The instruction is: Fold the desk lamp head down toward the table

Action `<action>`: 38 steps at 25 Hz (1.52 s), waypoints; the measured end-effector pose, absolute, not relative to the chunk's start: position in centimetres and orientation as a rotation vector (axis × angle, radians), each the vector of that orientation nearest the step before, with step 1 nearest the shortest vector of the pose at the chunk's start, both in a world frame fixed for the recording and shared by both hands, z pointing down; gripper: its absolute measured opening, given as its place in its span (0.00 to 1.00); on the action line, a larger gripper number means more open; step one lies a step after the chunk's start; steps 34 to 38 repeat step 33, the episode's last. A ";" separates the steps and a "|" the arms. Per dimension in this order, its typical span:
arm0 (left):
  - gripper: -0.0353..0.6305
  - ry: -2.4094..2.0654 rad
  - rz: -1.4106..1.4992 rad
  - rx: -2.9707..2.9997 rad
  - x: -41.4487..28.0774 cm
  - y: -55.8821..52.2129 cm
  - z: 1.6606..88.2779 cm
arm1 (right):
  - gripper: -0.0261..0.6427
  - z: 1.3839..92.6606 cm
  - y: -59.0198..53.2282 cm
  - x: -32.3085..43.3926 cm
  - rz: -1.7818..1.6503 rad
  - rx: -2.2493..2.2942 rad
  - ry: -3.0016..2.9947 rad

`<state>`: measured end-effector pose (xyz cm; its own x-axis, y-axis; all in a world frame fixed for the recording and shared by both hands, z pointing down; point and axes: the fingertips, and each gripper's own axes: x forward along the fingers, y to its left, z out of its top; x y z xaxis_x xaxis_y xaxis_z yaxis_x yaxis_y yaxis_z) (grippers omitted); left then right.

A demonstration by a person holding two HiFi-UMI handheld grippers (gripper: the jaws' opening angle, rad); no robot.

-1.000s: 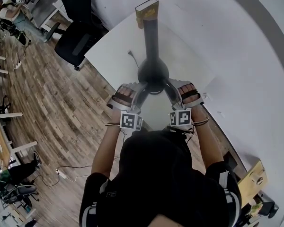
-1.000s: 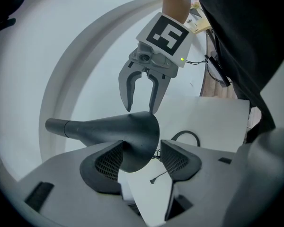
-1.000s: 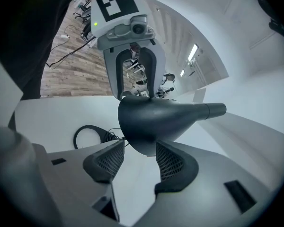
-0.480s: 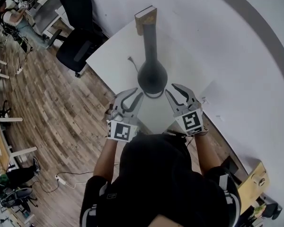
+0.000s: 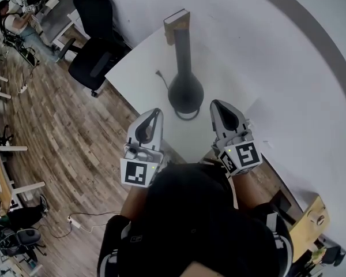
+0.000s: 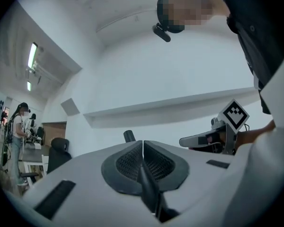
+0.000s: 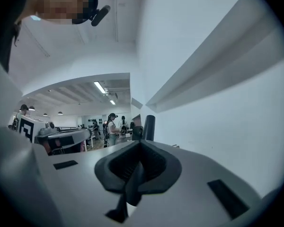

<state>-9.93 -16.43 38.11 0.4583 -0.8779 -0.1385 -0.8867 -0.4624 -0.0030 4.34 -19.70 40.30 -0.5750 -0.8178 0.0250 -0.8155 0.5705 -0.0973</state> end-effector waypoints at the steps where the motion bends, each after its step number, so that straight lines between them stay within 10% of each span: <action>1: 0.10 1.583 0.170 -2.627 -9.7 -16.2 38.5 | 0.06 40.3 -19.5 4.3 -0.150 -1.439 2.762; 38: 0.10 1.562 0.179 -2.707 -8.9 -15.2 40.2 | 0.06 42.6 -17.4 3.9 -0.230 -1.440 2.784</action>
